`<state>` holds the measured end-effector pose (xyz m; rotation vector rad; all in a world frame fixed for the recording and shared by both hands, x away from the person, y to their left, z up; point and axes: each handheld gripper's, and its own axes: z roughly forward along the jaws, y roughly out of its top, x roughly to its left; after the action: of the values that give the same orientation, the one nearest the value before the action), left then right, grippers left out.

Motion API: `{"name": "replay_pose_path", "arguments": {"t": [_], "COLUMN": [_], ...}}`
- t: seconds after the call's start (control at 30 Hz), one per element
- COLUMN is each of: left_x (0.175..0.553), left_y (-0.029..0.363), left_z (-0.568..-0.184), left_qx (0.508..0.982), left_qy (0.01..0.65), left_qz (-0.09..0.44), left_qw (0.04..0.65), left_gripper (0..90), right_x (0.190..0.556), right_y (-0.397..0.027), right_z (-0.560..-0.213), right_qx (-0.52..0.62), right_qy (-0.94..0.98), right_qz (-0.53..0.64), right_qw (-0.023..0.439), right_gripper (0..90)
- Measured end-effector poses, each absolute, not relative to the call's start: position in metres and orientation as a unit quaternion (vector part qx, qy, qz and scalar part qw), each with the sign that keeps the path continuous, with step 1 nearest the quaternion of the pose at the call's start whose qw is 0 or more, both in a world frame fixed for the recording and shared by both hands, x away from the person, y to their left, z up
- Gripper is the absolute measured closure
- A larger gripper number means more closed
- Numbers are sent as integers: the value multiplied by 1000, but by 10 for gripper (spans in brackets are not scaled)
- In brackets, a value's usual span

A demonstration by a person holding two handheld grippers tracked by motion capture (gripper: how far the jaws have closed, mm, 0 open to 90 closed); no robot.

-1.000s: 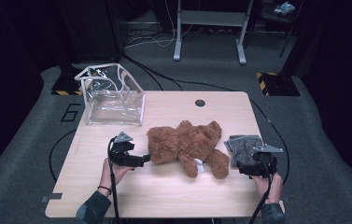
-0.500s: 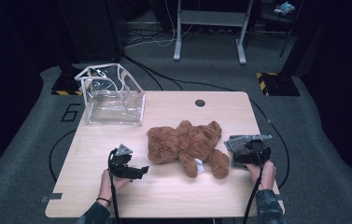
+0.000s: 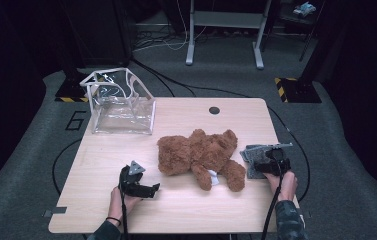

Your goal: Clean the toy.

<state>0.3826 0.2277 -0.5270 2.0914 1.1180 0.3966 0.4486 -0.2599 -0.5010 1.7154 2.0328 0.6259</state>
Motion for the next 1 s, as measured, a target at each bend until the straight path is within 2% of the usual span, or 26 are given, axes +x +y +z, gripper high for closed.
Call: {"name": "replay_pose_path", "arguments": {"t": [0.07,0.13,0.2,0.23,0.27,0.3,0.47,0.7,1.0], "left_x": [381,380,379,379,379,379,378,379,379], "left_y": [227,226,224,223,224,224,221,221,221], "left_z": [-528,-530,-530,-530,-530,-530,-530,-530,-531], "left_qx": [814,810,813,813,815,816,818,818,816], "left_qy": [428,430,425,426,424,423,420,421,423], "left_qz": [161,169,176,179,177,178,184,184,181], "left_qw": [358,362,356,355,353,351,346,346,350], "left_gripper": [54,52,52,50,50,50,46,46,51], "right_x": [448,447,445,444,444,443,441,436,430], "right_y": [-263,-264,-265,-266,-266,-267,-267,-268,-266], "right_z": [-504,-503,-502,-503,-503,-503,-502,-495,-470], "right_qx": [616,620,619,614,614,614,618,613,604], "right_qy": [726,722,721,721,721,721,716,715,713], "right_qz": [234,237,241,248,248,250,254,268,291], "right_qw": [198,197,197,201,201,202,203,202,206], "right_gripper": [305,429,511,585,585,654,743,754,757]}}
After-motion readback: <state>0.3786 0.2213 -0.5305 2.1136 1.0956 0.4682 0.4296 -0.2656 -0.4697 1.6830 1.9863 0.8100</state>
